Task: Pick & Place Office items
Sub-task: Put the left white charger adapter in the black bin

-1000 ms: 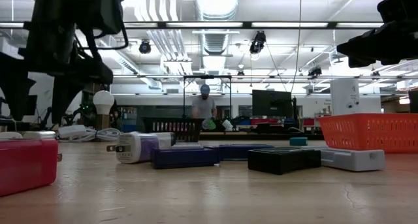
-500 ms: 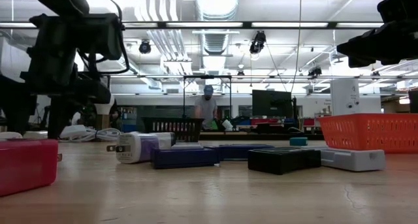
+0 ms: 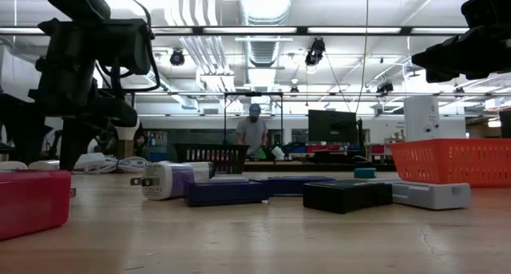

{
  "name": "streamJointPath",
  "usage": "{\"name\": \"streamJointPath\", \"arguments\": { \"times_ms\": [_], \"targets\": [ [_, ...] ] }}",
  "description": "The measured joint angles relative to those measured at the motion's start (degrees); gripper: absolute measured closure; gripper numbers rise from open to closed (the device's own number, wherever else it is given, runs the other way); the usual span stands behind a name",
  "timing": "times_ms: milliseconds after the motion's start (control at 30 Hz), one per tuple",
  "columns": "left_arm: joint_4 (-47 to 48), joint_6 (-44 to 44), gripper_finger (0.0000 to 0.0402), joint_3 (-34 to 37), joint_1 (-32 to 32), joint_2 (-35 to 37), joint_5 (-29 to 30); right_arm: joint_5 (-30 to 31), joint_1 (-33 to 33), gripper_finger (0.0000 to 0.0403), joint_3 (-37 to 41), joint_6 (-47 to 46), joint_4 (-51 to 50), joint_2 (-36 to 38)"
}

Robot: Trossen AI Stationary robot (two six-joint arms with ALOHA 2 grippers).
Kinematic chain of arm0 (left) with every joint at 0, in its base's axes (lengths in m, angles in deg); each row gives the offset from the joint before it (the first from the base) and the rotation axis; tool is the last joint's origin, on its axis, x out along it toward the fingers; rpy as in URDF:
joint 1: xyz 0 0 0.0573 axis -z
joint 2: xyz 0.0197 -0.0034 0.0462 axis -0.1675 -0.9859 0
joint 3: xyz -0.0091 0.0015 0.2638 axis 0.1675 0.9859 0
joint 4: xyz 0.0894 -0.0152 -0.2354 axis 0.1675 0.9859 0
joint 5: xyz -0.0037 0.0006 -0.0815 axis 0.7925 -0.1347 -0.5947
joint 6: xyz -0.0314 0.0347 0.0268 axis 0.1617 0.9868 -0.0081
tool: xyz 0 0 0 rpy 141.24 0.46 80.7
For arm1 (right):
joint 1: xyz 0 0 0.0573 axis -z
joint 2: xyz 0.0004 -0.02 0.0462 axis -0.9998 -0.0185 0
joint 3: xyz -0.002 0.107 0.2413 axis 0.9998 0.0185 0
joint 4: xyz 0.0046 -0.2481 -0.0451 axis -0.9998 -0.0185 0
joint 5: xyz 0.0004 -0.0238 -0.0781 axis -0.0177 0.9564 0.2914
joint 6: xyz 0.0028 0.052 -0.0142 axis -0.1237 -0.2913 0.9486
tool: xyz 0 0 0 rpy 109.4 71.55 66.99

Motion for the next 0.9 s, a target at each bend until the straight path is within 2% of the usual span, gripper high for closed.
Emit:
{"name": "streamJointPath", "arguments": {
  "times_ms": [533, 900],
  "targets": [
    [-1.63, -0.04, 0.0262, 1.33, -0.02, 0.15, -0.66, 0.00, -0.02, 0.0394, -0.01, 0.00, -0.01, 0.02],
    [-1.65, 0.18, 0.0263, 1.27, -0.02, 0.10, -0.84, 0.00, -0.01, 0.0394, -0.01, 0.00, 0.01, 0.00]
  ]
}}
